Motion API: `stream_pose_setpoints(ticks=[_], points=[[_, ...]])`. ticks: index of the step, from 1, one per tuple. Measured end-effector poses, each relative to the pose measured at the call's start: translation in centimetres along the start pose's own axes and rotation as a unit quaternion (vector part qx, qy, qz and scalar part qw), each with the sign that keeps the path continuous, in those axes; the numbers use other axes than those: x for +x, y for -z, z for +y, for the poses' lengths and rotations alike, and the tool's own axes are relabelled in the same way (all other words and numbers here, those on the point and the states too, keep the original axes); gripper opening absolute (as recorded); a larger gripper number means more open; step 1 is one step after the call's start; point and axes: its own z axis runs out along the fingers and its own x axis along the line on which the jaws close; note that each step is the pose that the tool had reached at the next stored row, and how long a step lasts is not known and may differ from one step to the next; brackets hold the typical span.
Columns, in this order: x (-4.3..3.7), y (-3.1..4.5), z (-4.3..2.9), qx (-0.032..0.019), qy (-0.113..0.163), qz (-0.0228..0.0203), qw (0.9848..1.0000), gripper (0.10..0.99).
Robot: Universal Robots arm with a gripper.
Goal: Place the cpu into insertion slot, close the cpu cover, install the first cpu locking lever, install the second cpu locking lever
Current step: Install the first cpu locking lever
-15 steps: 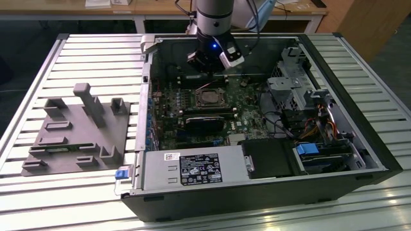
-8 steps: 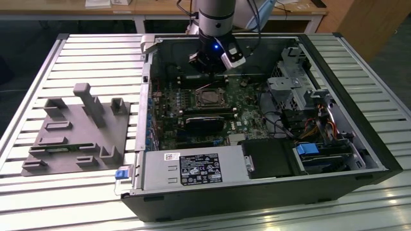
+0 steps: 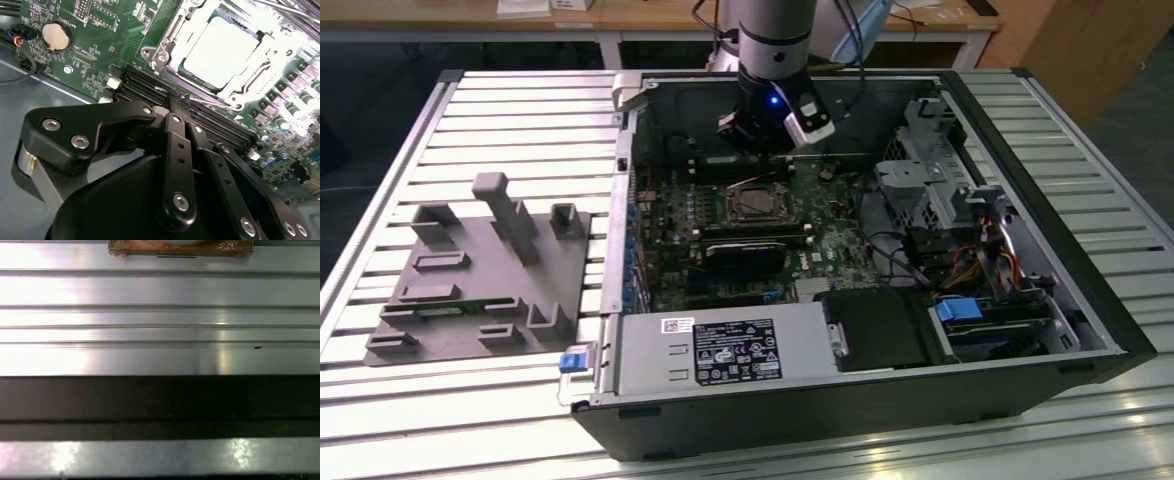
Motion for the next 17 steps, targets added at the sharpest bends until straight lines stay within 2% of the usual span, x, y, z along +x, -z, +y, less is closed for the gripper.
stream_pose_setpoints(ticks=[8, 17], points=[[-0.27, -0.82, 0.02, 0.0028, -0.001, 0.0001, 1.0, 0.106], [-0.36, -1.38, 0.01, 0.012, -0.001, 0.0, 0.9999, 0.106]])
